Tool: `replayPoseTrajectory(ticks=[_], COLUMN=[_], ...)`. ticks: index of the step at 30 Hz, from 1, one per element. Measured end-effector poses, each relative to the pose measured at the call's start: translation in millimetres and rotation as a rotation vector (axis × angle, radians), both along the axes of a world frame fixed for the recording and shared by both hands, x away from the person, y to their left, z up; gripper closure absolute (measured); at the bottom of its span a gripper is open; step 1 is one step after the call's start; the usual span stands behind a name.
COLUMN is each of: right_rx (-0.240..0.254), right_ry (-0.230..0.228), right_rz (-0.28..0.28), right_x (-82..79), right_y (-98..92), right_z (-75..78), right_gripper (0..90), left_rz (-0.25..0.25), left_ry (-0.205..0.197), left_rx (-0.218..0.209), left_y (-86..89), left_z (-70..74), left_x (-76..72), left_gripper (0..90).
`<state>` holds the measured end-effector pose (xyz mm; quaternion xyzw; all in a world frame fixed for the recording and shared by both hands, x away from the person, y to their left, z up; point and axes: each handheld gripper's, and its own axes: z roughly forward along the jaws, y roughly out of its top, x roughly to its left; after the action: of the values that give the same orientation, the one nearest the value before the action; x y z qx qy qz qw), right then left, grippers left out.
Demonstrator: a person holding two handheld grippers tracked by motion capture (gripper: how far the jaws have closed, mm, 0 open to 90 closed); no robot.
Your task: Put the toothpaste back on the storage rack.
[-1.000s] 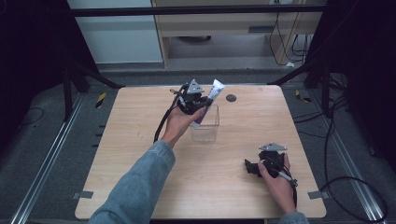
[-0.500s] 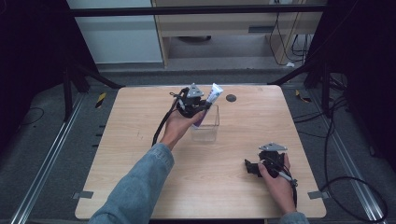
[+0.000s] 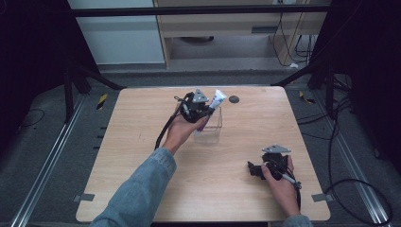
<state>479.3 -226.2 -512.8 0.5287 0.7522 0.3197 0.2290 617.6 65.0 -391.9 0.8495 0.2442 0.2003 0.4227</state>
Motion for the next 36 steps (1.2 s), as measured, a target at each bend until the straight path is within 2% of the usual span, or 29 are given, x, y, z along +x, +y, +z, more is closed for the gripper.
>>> replayPoseTrajectory(ticks=[24, 36], right_rx=[0.001, 0.0], right_ry=[-0.001, 0.0], right_rz=[0.001, 0.0], right_x=[0.1, 0.0], right_y=[0.0, 0.0], right_z=[-0.1, 0.0], right_gripper=[0.4, 0.4], left_rz=[0.002, 0.03], left_ry=[0.053, 0.084], left_rx=[0.083, 0.101], left_y=[-12.4, -19.5], left_z=[-8.6, -7.1], left_x=[4.3, 8.9], left_gripper=[78.2, 77.9])
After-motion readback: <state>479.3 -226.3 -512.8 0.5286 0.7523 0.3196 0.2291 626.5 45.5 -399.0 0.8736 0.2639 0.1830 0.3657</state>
